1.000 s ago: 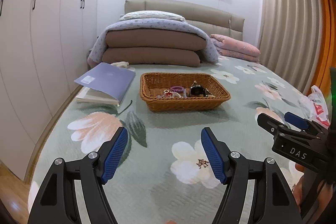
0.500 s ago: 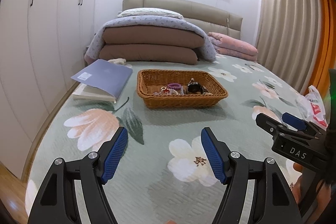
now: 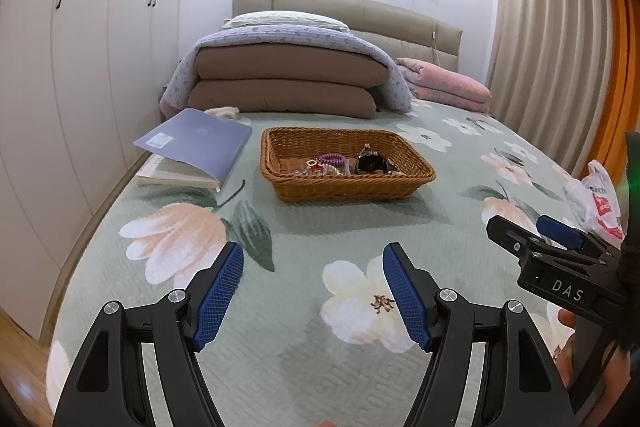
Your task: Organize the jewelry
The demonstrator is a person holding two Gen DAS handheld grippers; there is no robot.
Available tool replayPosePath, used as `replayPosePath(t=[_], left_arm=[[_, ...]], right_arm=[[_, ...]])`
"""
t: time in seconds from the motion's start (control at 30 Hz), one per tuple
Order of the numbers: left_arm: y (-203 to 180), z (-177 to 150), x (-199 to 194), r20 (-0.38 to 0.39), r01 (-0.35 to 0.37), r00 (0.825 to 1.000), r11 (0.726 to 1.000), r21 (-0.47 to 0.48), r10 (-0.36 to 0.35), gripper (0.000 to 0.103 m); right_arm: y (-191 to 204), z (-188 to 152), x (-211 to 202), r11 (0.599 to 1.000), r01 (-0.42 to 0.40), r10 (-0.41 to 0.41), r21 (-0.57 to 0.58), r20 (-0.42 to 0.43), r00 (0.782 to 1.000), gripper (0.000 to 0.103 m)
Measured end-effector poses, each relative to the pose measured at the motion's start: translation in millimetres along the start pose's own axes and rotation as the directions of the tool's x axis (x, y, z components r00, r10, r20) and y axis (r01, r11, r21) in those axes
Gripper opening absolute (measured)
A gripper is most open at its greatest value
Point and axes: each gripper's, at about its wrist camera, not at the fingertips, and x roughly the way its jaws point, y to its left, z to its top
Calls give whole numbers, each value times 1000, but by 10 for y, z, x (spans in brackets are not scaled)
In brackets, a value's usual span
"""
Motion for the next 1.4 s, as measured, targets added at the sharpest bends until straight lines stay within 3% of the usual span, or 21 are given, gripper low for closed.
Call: replayPosePath(t=[1.07,1.4], left_arm=[[-38,-28,46,-17,-3,1000,1000,20,3,74],[-82,-17,-54,46,-20,999,999,50,18,74]], right_arm=[[-67,-17,101,1000,23,-23,3,-15,1000,91],[-78,-27,126,1000,20,-20,12,-24,1000,91]])
